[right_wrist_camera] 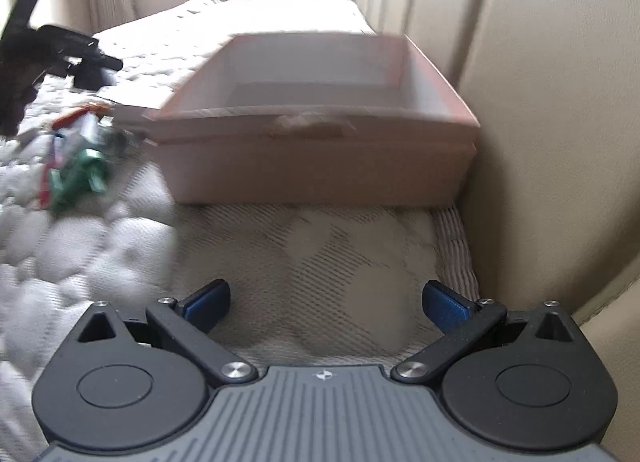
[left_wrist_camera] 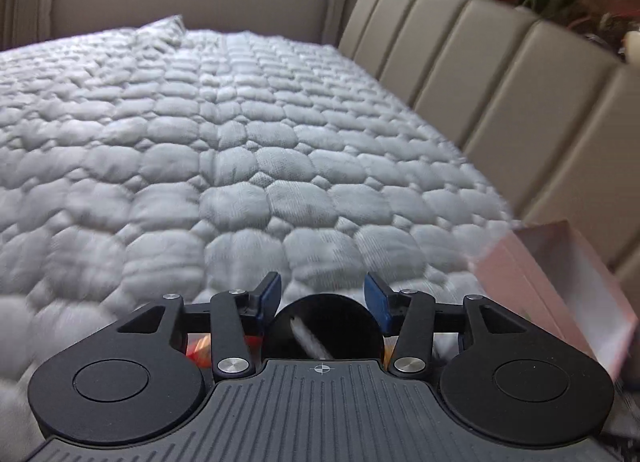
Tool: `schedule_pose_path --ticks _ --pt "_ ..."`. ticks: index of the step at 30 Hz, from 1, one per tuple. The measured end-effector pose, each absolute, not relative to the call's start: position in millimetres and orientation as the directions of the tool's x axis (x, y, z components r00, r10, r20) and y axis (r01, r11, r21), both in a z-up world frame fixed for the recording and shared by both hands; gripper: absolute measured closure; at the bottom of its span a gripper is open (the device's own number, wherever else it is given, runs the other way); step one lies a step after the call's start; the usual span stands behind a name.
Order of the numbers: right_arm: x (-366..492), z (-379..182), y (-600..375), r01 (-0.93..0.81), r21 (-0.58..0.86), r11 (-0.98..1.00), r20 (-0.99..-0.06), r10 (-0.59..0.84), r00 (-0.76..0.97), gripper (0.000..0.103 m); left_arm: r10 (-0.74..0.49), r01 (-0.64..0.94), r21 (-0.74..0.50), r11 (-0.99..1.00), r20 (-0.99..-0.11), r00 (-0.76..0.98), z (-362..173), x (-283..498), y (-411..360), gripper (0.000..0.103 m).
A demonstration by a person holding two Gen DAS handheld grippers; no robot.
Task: Organize rigid objects
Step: 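Grasp the small grey block from the bed with the right gripper, then drop the grey block into the pink box with the right gripper while the left gripper grasps the red lighter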
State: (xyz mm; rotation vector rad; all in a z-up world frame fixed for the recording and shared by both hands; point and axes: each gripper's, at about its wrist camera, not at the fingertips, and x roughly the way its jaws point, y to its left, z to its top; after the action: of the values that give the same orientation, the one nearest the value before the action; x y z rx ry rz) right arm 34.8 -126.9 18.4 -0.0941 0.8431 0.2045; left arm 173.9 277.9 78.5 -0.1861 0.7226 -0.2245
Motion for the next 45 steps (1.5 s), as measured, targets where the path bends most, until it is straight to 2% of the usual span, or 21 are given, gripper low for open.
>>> schedule_pose_path --ticks 4,8,11,15,17,19,26,27,28,32,37,45 --pt "16.1 45.3 -75.7 -0.324 -0.09 0.942 -0.679 0.18 0.712 0.0 -0.235 0.102 -0.253 0.962 -0.576 0.783 88.0 78.9 308.9 0.052" --pt "11.1 65.3 4.8 -0.468 -0.145 0.872 -0.589 0.304 0.748 0.0 -0.184 -0.005 -0.317 0.948 -0.565 0.805 80.3 9.9 354.7 0.053" --pt "28.2 76.9 71.7 -0.604 -0.138 0.785 -0.563 0.44 0.7 0.0 -0.16 -0.065 -0.372 0.926 -0.543 0.825 73.2 -23.4 387.1 0.053" --pt "70.3 81.7 156.3 -0.699 -0.064 0.712 -0.56 0.554 0.616 0.0 -0.178 -0.079 -0.45 0.889 -0.499 0.848 67.2 -52.0 412.6 0.053" --pt "91.5 77.2 198.0 -0.736 -0.037 0.676 -0.561 0.595 0.575 0.005 -0.196 -0.065 -0.482 0.874 -0.472 0.86 65.9 -62.7 419.4 0.053" --pt "107.8 69.0 234.7 -0.737 -0.043 0.675 -0.555 0.597 0.579 0.015 -0.21 -0.05 -0.506 0.861 -0.445 0.871 65.9 -71.5 423.4 0.053" --pt "162.9 26.9 287.0 -0.708 0.021 0.706 -0.651 0.547 0.527 0.025 -0.257 -0.013 -0.548 0.836 -0.414 0.873 58.9 -85.3 425.8 0.053" --pt "166.3 23.6 290.4 -0.714 0.034 0.699 -0.674 0.543 0.5 0.041 -0.266 -0.008 -0.552 0.834 -0.414 0.871 57.9 -85.4 424.0 0.053" --pt "165.5 22.6 292.2 -0.714 0.037 0.699 -0.69 0.535 0.488 0.056 -0.277 0.0 -0.556 0.831 -0.414 0.867 57.4 -85.2 421.4 0.053" --pt "137.4 43.7 270.0 -0.736 0.038 0.676 -0.681 0.557 0.476 0.056 -0.334 0.056 -0.551 0.833 -0.419 0.844 61.9 -84.4 398.3 0.053" --pt "74.4 73.9 187.3 -0.722 0.035 0.691 -0.68 0.546 0.49 0.056 -0.456 0.155 -0.557 0.816 -0.456 0.764 62.9 -79.4 341.6 0.053" --pt "-21.3 79.6 13.3 -0.537 -0.114 0.836 -0.675 0.331 0.659 0.056 -0.632 0.324 -0.561 0.762 -0.535 0.561 59.4 -60.3 213.4 0.053"
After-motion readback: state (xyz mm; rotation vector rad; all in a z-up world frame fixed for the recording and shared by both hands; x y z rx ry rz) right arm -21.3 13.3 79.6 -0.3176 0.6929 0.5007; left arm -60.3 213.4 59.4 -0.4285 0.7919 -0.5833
